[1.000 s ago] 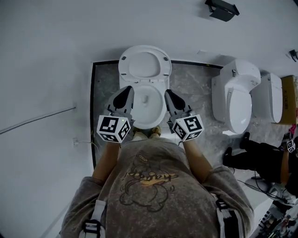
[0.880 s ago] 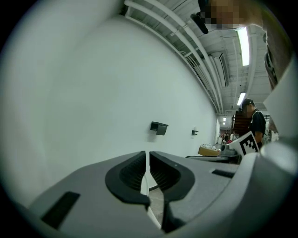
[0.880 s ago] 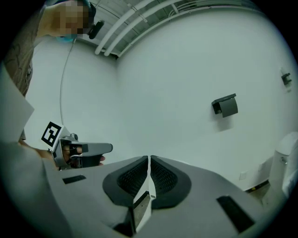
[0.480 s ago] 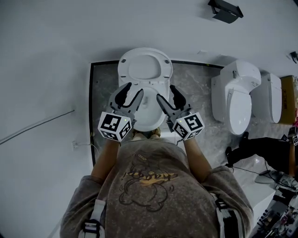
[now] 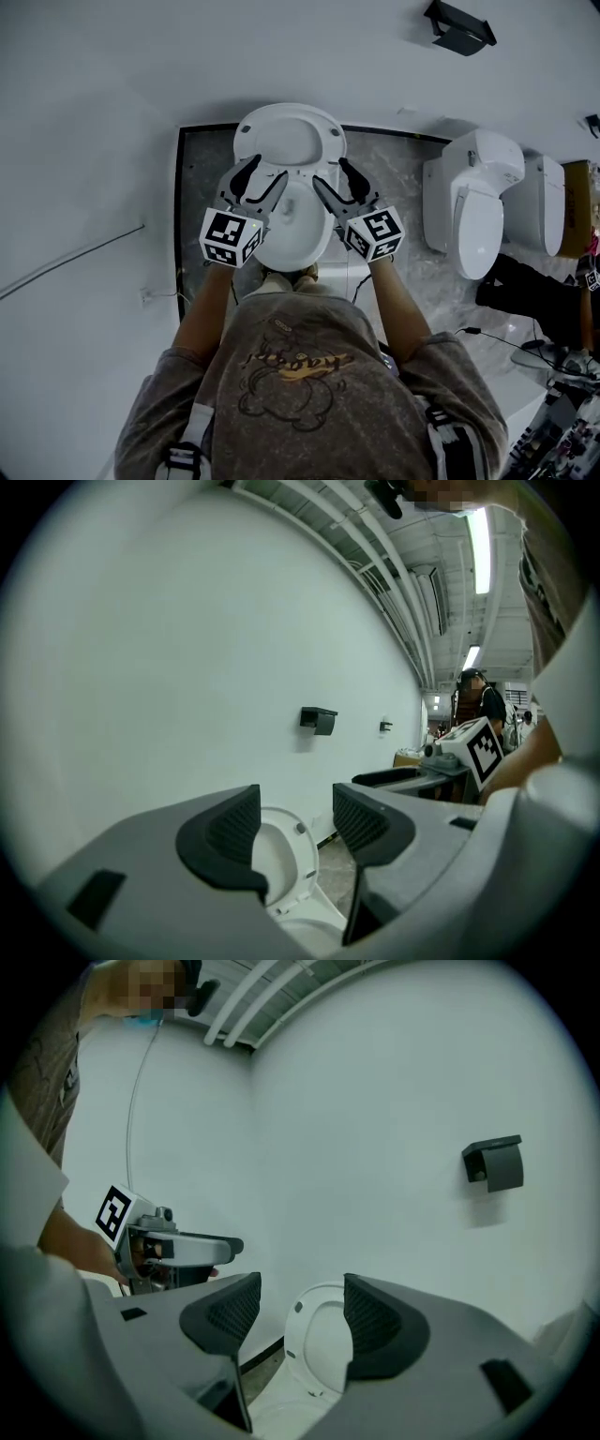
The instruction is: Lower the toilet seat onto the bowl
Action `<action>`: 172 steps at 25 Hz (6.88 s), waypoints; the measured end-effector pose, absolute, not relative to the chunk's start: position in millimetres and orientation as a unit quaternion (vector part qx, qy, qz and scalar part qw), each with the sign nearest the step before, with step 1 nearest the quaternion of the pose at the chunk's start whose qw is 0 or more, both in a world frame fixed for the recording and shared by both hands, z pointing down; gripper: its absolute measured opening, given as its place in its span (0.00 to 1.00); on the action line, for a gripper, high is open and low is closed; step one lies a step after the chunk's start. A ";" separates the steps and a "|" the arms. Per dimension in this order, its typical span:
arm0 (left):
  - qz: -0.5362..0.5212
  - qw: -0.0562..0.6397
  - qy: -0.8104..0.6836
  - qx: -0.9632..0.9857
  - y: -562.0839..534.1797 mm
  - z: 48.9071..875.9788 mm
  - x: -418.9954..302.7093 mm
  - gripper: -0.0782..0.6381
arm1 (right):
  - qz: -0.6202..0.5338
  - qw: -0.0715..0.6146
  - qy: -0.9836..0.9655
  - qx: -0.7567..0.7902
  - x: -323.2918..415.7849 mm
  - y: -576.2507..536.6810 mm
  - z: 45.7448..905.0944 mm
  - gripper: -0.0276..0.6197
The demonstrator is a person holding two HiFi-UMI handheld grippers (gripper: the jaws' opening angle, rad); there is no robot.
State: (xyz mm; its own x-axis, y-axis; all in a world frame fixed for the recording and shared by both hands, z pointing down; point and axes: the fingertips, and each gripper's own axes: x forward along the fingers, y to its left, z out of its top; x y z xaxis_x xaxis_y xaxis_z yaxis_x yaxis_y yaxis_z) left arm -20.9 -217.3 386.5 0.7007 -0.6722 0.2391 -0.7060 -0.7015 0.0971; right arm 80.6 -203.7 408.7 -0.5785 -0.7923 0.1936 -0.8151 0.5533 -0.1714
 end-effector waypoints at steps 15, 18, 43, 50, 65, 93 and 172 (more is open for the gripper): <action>0.171 0.070 -0.372 0.910 -343.3 486.4 -11.0 0.44 | 0.100 0.136 -0.891 0.422 67.6 -322.4 490.3 0.46; 0.190 0.069 -0.365 0.909 -367.0 505.4 -6.4 0.44 | 0.102 0.144 -0.887 0.427 75.7 -345.2 505.8 0.46; 0.178 0.126 -0.348 0.912 -353.2 526.0 -7.5 0.45 | 0.164 0.101 -0.877 0.440 71.1 -328.7 525.2 0.46; 0.169 0.138 -0.347 0.912 -307.3 519.7 -14.0 0.45 | 0.208 0.075 -0.870 0.440 67.6 -284.7 518.0 0.46; 0.150 0.224 -0.324 0.907 -230.0 524.7 -33.9 0.42 | 0.280 0.049 -0.852 0.440 67.4 -210.2 526.0 0.40; 0.267 0.348 -0.311 0.844 -88.9 614.0 -65.6 0.14 | 0.367 0.171 -0.814 0.416 55.7 -74.3 613.2 0.09; 0.171 0.281 -0.375 0.867 -109.5 484.8 -43.2 0.12 | 0.215 0.131 -0.855 0.454 64.1 -96.3 486.6 0.09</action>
State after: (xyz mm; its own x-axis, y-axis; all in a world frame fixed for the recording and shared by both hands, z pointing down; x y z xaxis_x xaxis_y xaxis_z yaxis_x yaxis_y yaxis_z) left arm -43.2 -109.5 484.8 0.6600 -0.5544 0.5070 -0.7464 -0.5606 0.3587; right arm 64.1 -96.3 486.6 -0.5539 -0.7192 0.4194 -0.8321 0.4955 -0.2493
